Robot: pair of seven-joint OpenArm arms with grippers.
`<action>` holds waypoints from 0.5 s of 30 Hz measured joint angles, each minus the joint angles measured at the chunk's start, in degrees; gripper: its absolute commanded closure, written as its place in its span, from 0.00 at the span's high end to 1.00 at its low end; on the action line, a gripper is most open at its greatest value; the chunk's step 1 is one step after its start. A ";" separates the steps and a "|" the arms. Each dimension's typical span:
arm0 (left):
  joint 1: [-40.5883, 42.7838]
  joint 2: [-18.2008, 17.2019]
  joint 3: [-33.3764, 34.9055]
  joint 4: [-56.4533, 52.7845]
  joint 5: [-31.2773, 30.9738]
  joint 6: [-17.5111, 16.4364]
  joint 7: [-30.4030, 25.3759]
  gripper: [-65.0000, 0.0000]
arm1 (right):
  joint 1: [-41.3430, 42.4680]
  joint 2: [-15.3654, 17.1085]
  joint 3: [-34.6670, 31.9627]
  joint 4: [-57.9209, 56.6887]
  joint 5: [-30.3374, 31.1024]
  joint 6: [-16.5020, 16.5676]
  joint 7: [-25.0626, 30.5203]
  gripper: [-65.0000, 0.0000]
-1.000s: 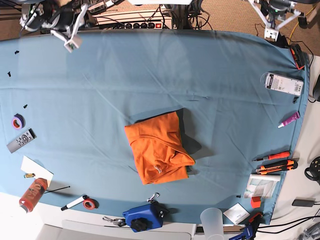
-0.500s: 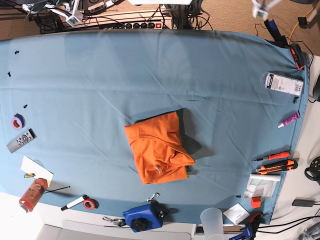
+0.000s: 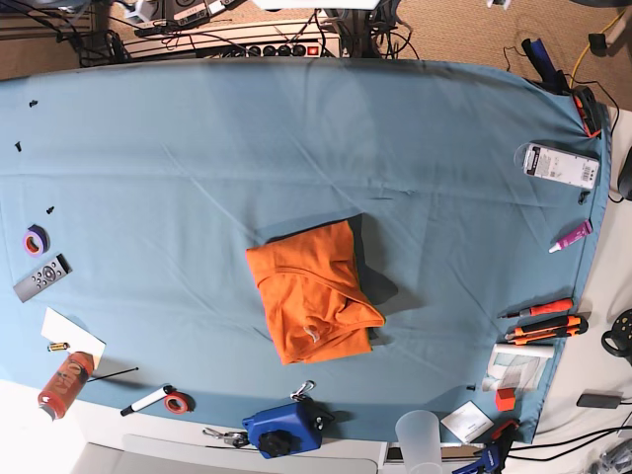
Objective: Layout the t-shirt on the table in an organized manner, then fold the t-shirt properly
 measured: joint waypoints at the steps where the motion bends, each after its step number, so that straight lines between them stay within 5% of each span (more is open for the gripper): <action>1: -1.81 0.13 0.00 -3.89 0.07 -1.11 -1.75 0.00 | 1.20 0.66 -2.27 -2.62 -0.94 -0.02 1.95 0.00; 6: -10.93 1.31 -0.04 -22.34 0.09 -4.24 -7.48 0.00 | 7.45 3.56 -14.40 -13.99 -8.68 0.02 10.19 0.00; 15: -21.77 1.75 -0.02 -45.07 -0.07 -5.09 -24.37 0.00 | 18.56 3.08 -31.41 -25.35 -20.28 -2.99 30.05 0.00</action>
